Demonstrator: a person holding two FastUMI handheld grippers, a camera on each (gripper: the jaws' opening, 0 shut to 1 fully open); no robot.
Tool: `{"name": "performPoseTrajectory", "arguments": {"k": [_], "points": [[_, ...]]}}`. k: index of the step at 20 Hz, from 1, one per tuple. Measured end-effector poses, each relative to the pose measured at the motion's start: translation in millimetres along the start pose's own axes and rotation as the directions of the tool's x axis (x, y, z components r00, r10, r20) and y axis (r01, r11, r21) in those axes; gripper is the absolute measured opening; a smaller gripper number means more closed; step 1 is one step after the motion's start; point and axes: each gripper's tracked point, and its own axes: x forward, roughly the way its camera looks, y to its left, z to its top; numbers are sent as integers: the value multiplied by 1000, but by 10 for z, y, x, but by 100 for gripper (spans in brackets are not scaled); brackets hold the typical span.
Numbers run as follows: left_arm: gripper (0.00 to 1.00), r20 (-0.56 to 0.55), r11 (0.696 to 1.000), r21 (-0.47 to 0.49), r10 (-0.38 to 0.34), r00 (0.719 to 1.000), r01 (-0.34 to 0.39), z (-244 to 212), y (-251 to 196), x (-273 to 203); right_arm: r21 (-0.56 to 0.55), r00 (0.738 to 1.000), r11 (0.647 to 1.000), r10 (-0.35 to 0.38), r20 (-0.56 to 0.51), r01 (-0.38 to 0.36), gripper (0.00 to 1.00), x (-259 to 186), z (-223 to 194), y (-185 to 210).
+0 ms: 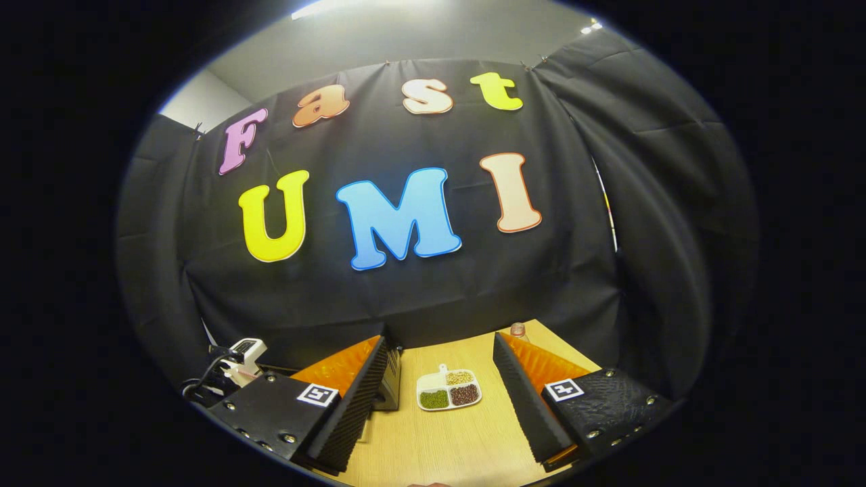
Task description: Open the electric oven with the left hand, put the food in, and close the electric oven.
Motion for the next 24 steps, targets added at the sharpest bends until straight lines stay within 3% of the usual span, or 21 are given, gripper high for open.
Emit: {"name": "performPoseTrajectory", "arguments": {"k": [2, 4, 7, 10, 11, 19, 24], "points": [[92, -48, 1000, 4, 11, 999, -11, -80, 43, 140, 4, 1000, 1000, -5, -4, 5, 95, 11, -12, -6], [99, -85, 1000, 8, 13, 996, -12, -133, 77, 281, 10, 1000, 1000, -13, -15, 14, 95, 35, -61, -27], [95, -143, 1000, 8, 12, 990, -11, -195, 121, 488, 13, 999, 999, -29, -26, 30, 95, 65, -106, -75], [99, -189, 1000, 0, 15, 982, -16, -245, 177, 684, 9, 998, 999, -44, -34, 45, 95, 75, -132, -138], [95, -204, 1000, -12, 4, 979, -7, -258, 170, 739, 14, 998, 999, -42, -37, 43, 95, 87, -132, -133], [92, -260, 1000, 24, 17, 965, -11, -249, 226, 1027, 24, 999, 999, -29, -29, 29, 96, 94, -105, -93], [99, -269, 1000, 16, 5, 963, -1, -238, 222, 1000, 36, 999, 999, -27, -26, 28, 96, 127, -95, -37]]}}
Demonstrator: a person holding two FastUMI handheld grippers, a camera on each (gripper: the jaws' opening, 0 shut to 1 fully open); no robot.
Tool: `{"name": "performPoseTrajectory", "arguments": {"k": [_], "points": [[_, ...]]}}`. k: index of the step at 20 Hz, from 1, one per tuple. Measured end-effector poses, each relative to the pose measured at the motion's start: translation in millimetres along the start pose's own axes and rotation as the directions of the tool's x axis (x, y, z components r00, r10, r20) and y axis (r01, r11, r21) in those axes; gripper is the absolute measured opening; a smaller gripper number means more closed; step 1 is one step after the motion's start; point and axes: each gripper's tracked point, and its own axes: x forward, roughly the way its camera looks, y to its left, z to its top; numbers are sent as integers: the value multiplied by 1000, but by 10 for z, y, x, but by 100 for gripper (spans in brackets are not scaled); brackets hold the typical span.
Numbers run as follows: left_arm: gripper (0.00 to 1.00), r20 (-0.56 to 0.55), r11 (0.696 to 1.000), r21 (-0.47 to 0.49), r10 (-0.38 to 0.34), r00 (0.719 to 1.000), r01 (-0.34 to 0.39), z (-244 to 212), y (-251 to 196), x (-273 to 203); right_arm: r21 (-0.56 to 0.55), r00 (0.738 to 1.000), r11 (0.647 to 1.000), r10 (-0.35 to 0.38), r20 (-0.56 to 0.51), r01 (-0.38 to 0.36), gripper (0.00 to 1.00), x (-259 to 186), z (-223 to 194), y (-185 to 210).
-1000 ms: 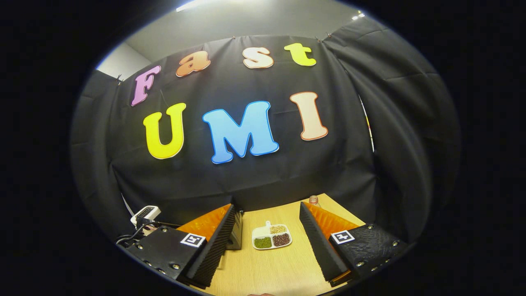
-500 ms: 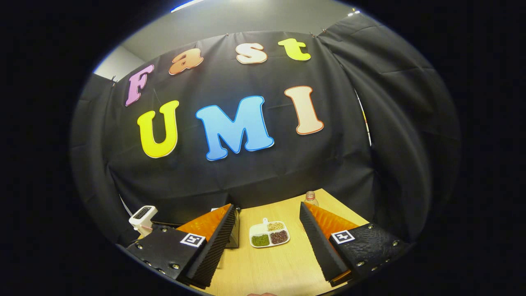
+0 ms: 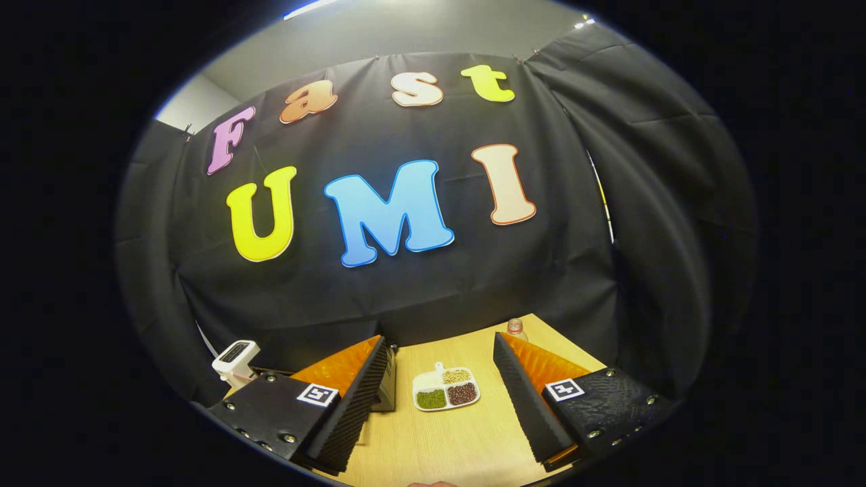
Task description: Open the electric oven with the left hand, put the food in, and close the electric oven.
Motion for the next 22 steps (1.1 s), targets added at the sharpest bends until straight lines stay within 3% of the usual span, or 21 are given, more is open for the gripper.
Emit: {"name": "performPoseTrajectory", "arguments": {"k": [2, 3, 11, 12, 13, 17, 22], "points": [[92, 13, 1000, 9, 2, 1000, -2, 9, -7, -62, 4, 1000, 1000, 4, -1, -4, 96, 21, -5, 19], [95, 21, 1000, 14, 0, 1000, -1, 17, -7, -98, 2, 1000, 1000, 8, -2, -8, 96, 28, -2, 36], [95, 52, 1000, 24, -5, 999, 4, 51, -19, -321, -38, 998, 997, 62, -4, -62, 96, -23, -32, 222], [99, 50, 1000, 18, -6, 999, 5, 58, -25, -334, -44, 998, 997, 65, -6, -65, 96, -30, -44, 227], [95, 52, 1000, 16, -3, 999, 3, 65, -24, -351, -48, 998, 997, 67, -8, -67, 96, -42, -49, 229], [95, 84, 1000, 28, 8, 996, -10, 108, -33, -415, -43, 998, 997, 56, -3, -57, 96, -106, -33, 165], [95, 137, 994, 73, 71, 988, -82, 284, 61, -458, -28, 999, 999, 42, -5, -42, 96, -112, -34, 77]]}}
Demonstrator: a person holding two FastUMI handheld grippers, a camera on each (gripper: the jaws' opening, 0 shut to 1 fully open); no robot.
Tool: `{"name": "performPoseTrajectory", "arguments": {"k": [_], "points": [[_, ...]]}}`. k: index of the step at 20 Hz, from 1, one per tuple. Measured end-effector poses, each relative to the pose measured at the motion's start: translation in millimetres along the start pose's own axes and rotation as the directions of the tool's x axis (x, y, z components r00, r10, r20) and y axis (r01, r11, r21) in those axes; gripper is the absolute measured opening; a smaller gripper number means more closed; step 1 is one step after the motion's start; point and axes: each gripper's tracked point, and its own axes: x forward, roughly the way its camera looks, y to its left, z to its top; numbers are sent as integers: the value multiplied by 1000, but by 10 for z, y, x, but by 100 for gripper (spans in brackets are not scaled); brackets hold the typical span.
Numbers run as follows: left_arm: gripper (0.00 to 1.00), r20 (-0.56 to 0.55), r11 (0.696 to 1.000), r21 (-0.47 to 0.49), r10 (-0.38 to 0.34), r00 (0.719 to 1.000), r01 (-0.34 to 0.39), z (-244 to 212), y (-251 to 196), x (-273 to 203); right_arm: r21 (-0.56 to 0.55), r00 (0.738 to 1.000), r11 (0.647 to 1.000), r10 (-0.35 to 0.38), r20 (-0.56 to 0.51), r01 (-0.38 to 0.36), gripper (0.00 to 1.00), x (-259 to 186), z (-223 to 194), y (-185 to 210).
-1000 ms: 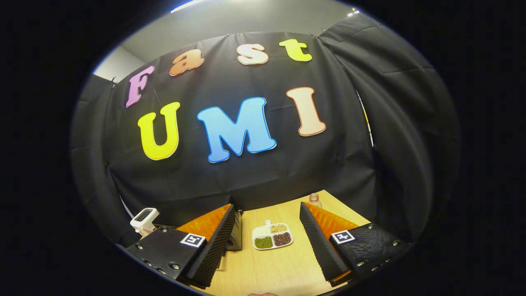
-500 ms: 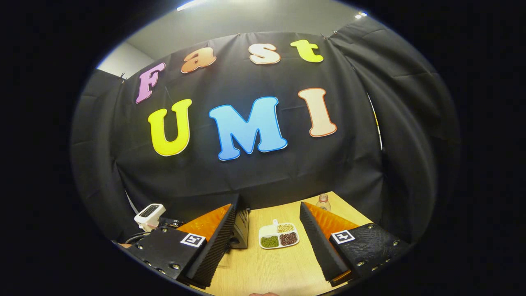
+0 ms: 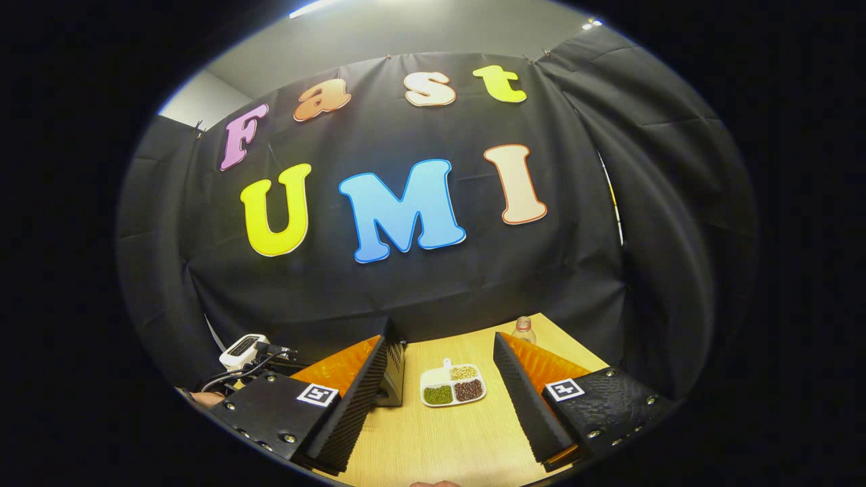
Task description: Open the electric oven with the left hand, put the food in, and close the electric oven.
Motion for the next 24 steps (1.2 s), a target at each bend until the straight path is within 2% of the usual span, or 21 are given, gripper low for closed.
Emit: {"name": "performPoseTrajectory", "arguments": {"k": [2, 3, 5, 6, 7, 9, 11, 12, 15, 16, 17, 18, 19, 20, 21, 22, 23, 24], "points": [[95, 18, 1000, -12, 3, 1000, -3, 95, -3, -14, -2, 1000, 1000, -8, 7, 8, 96, -27, 38, -41], [92, 31, 1000, -10, 8, 1000, -8, 144, 9, -28, -3, 1000, 1000, -10, 8, 10, 96, -28, 41, -49], [95, 65, 1000, -1, 22, 998, -22, 284, 25, -70, -4, 1000, 1000, -15, 4, 15, 96, -30, 28, -70], [92, 87, 1000, 1, 30, 996, -30, 365, 29, -100, -4, 1000, 1000, -14, 2, 14, 96, -24, 17, -71], [95, 116, 999, -1, 35, 993, -35, 478, 54, -107, -5, 1000, 1000, -13, -1, 13, 96, -25, 14, -67], [99, 184, 999, -21, 49, 982, -45, 702, 72, -181, -8, 1000, 1000, -8, -2, 8, 96, -46, 29, -68], [99, 298, 998, -41, 56, 953, -46, 945, 33, -412, -15, 1000, 1000, 0, 3, 0, 96, -26, 43, -50], [100, 301, 998, -54, 45, 953, -30, 941, -2, -538, -18, 1000, 1000, 7, 9, -6, 96, -18, 60, -31], [100, 493, 999, -34, 41, 869, -28, 1132, -84, -1102, -25, 999, 999, 40, 26, -39, 96, -16, 133, 76], [96, 557, 999, -27, 38, 829, -27, 1215, -127, -1352, -29, 998, 998, 53, 30, -52, 96, -21, 157, 116], [100, 619, 999, -26, 34, 785, -24, 1274, -169, -1663, -31, 997, 997, 71, 35, -69, 96, -28, 199, 183], [100, 674, 999, -32, 35, 738, -17, 1321, -188, -1972, -37, 995, 995, 89, 43, -88, 96, -58, 245, 247], [95, 724, 999, -39, 33, 689, -7, 1372, -215, -2279, -46, 993, 994, 103, 54, -101, 96, -51, 305, 318], [99, 769, 999, -46, 35, 638, 1, 1397, -239, -2576, -58, 992, 992, 113, 64, -109, 96, -46, 349, 383], [92, 809, 999, -53, 39, 587, 6, 1405, -235, -2852, -70, 990, 990, 123, 72, -118, 96, -61, 410, 442], [99, 845, 998, -58, 45, 532, 8, 1395, -246, -3143, -78, 987, 988, 139, 83, -133, 87, -102, 482, 508], [99, 875, 998, -65, 55, 481, 3, 1381, -244, -3415, -81, 983, 986, 154, 95, -147, 96, -143, 566, 586], [99, 895, 998, -70, 63, 441, -2, 1356, -254, -3688, -79, 980, 984, 167, 109, -159, 92, -208, 654, 642]]}}
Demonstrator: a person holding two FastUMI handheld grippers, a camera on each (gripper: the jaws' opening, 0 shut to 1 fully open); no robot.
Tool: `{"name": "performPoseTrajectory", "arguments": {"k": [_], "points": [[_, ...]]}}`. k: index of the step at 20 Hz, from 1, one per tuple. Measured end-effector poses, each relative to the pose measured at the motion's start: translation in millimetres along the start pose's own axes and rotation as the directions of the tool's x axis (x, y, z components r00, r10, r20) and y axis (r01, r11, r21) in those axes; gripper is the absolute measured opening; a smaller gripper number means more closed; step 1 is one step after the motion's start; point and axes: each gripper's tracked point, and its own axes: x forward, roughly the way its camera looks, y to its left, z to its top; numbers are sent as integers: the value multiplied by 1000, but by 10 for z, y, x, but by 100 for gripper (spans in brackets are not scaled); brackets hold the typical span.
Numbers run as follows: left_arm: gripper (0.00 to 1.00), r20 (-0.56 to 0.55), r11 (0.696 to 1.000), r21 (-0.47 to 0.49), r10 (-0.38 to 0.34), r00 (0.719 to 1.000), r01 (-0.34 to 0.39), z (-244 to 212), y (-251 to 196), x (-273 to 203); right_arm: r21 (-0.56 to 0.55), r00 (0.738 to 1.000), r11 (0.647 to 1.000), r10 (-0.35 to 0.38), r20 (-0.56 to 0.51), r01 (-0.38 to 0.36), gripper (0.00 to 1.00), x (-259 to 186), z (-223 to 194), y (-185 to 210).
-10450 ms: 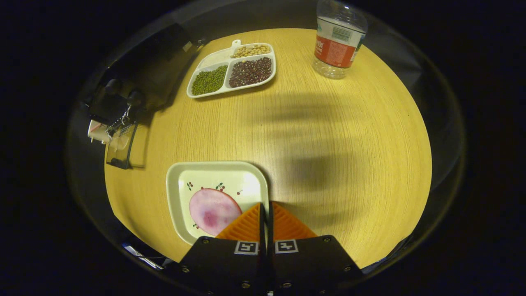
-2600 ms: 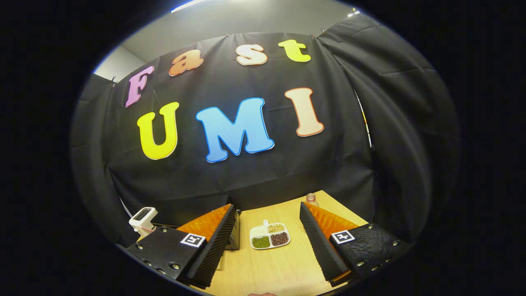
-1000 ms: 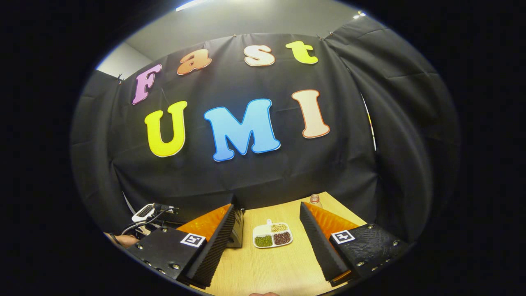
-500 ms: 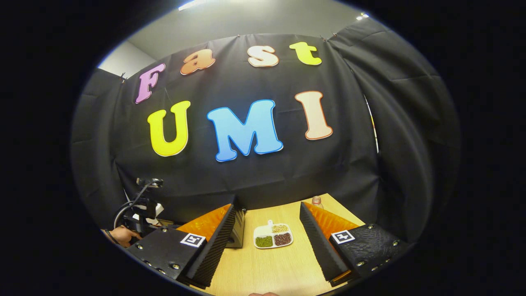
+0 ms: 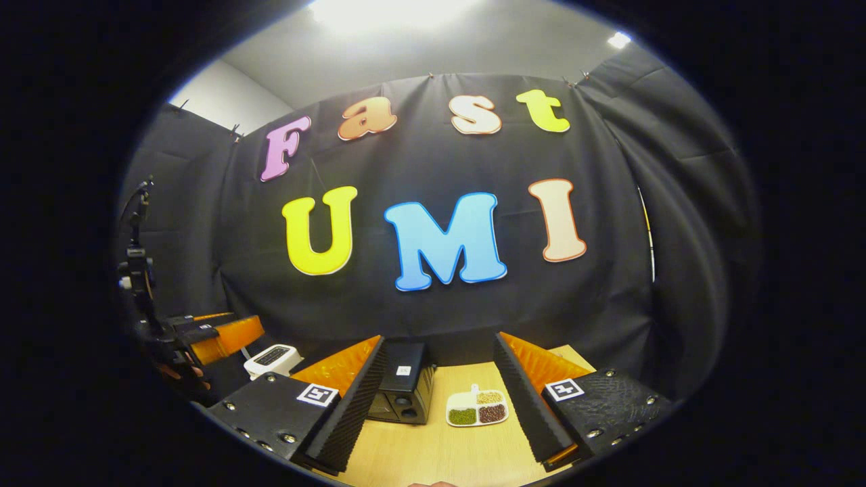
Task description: Open the electric oven with the left hand, put the food in, and close the electric oven.
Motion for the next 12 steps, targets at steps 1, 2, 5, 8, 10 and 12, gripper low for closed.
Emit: {"name": "performPoseTrajectory", "arguments": {"k": [1, 2, 5, 8, 10, 12], "points": [[99, 33, 1000, 1, 3, 999, -3, 164, -20, -116, 7, 1000, 1000, 11, 12, -11, 96, -30, 97, 56], [99, 60, 1000, 0, 8, 998, -8, 306, -44, -228, 13, 999, 1000, 20, 26, -20, 100, -73, 180, 99], [99, 101, 1000, 10, 12, 995, -13, 563, -87, -541, 11, 998, 999, 37, 52, -37, 95, -141, 349, 211], [92, 112, 1000, 15, 23, 993, -25, 605, -73, -633, -17, 997, 999, 36, 71, -35, 96, -174, 399, 268], [99, 107, 1000, 8, 21, 994, -22, 581, -57, -629, -25, 997, 999, 33, 74, -31, 95, -207, 412, 303], [99, 109, 1000, 9, 25, 994, -26, 595, -23, -646, -24, 997, 999, 30, 75, -28, 95, -244, 417, 348]]}}
